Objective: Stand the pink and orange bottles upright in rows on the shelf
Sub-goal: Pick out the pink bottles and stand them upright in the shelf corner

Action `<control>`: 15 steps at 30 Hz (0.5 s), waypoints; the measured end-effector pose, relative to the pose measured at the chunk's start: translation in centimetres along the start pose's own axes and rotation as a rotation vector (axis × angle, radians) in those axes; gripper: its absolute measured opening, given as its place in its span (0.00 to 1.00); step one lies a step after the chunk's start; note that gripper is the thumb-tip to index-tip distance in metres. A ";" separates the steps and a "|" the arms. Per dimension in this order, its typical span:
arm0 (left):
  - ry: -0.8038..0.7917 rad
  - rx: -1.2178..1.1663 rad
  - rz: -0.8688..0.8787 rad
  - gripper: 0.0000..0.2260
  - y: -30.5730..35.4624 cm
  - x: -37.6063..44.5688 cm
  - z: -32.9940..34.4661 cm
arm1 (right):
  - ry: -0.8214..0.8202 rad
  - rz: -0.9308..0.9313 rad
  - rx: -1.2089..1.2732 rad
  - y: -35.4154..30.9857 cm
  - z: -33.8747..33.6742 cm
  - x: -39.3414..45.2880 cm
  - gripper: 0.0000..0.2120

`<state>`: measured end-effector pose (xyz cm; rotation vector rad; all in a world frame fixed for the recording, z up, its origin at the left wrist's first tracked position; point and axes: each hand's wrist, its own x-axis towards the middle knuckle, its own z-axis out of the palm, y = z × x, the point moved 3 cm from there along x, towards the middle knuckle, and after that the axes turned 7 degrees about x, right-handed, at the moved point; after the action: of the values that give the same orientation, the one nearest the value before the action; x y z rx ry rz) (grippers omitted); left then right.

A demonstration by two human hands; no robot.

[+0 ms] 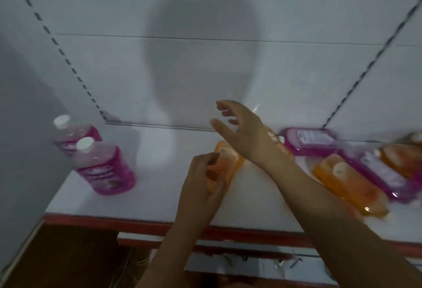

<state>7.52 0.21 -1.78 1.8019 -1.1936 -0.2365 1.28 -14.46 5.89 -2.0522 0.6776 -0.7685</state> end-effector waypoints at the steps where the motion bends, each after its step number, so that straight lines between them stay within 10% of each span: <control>1: -0.045 -0.008 0.020 0.16 0.8 0.4 1.2 | 0.049 0.022 -0.040 0.9 -1.9 -0.5 0.24; 9: -0.250 0.079 0.260 0.18 7.4 3.4 11.9 | 0.203 0.123 -0.329 6.5 -14.7 -5.1 0.30; 15: -0.240 0.318 0.234 0.14 7.7 4.7 17.0 | -0.044 0.219 -0.647 13.3 -17.0 -4.7 0.34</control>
<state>-4.95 -14.35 -3.69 1.9196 -1.6765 -0.1354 -16.63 -26.71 1.53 -2.4934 1.2209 -0.3998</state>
